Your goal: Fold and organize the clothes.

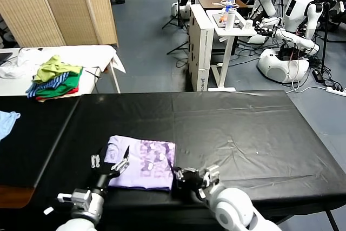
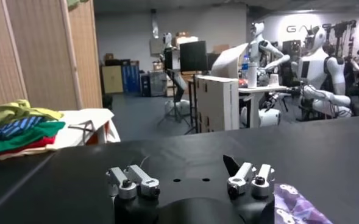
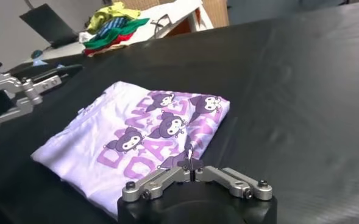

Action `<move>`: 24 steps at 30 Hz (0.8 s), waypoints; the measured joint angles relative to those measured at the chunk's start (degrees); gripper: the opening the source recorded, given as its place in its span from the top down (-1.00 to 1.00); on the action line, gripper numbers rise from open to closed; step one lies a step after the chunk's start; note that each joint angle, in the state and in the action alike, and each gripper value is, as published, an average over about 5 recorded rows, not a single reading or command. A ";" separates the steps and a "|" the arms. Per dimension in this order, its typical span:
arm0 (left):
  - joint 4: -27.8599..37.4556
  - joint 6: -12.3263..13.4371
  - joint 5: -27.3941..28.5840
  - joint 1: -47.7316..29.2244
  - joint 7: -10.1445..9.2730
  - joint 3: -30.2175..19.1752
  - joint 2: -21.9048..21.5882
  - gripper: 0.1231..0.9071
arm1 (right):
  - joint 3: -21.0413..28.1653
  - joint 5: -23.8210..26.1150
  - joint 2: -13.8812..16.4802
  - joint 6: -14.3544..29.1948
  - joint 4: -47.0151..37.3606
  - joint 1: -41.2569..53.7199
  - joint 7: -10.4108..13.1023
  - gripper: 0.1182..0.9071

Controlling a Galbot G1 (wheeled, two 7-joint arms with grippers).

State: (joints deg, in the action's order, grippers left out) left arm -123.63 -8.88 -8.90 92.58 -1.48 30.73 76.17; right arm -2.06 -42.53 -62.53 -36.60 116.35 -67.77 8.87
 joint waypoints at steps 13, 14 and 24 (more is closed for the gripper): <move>0.86 -0.08 -2.32 -0.29 -0.98 -0.32 0.94 -1.00 | -12.57 -1.27 7.21 -3.98 6.28 -6.08 -0.31 0.90; 0.61 -0.66 -2.93 -0.18 -1.23 -0.33 0.95 -1.00 | -13.11 -1.26 7.52 -4.36 6.67 -6.38 -0.30 0.83; -1.73 -3.91 -9.81 0.90 -1.71 1.01 0.11 -1.00 | -17.72 -1.21 9.59 -5.12 10.30 -9.71 -1.00 -0.67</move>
State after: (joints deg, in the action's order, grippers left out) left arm -125.36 -12.79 -18.72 93.48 -3.19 31.74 76.28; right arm -19.79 -43.73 -52.94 -41.72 126.65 -77.48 7.86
